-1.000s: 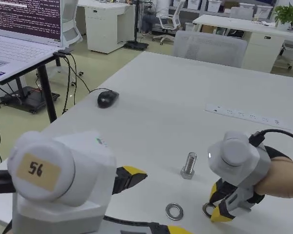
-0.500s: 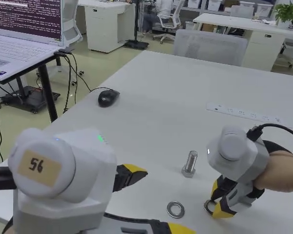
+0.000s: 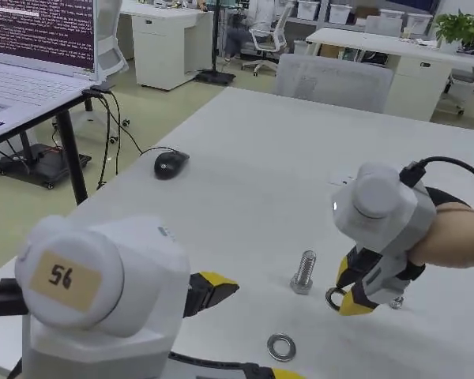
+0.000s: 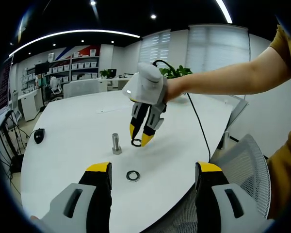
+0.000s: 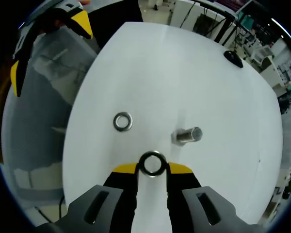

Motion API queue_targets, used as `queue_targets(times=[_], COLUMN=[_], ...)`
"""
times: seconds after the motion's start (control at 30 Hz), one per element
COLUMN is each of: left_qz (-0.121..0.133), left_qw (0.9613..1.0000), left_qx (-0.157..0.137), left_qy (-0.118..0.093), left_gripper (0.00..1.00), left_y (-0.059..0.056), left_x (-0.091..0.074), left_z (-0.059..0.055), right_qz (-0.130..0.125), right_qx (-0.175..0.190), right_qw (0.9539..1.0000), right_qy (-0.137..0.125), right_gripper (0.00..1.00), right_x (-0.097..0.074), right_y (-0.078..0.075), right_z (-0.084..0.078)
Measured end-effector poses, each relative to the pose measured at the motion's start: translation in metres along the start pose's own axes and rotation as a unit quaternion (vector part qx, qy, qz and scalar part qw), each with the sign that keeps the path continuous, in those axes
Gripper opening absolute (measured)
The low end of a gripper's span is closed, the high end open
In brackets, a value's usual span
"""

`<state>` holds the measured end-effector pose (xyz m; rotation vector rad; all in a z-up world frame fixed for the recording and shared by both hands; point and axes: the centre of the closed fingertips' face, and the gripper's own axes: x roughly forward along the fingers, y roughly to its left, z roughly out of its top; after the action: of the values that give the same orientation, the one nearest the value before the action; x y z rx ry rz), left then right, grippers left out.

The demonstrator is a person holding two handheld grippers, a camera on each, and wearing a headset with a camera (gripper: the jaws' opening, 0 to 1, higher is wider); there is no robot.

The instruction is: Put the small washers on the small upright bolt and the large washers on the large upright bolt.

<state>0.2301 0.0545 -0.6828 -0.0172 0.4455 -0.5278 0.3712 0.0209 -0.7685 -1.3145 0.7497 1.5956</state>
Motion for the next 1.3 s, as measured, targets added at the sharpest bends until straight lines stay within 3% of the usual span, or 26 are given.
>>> queue_targets(times=[0.37,0.83,1.3], left_qz=[-0.005,-0.007,-0.01], left_qw=[1.0,0.9999,0.9998], left_qx=[-0.004,-0.012,-0.017], left_qy=[0.001,0.002,0.002], left_gripper=[0.69,0.69,0.69], left_y=[0.006,0.013,0.014], left_x=[0.004,0.003,0.003], left_z=[-0.001,-0.003,-0.006], right_qz=[-0.026,-0.018,-0.007], right_qx=[-0.006,-0.01,-0.009], right_qw=[0.9996,0.9998,0.9998], right_qy=[-0.009,-0.004,0.013], right_gripper=[0.22,0.22,0.22], right_x=[-0.017,-0.007,0.006], right_y=[-0.036,-0.046,-0.05], right_z=[0.024,0.04,0.034])
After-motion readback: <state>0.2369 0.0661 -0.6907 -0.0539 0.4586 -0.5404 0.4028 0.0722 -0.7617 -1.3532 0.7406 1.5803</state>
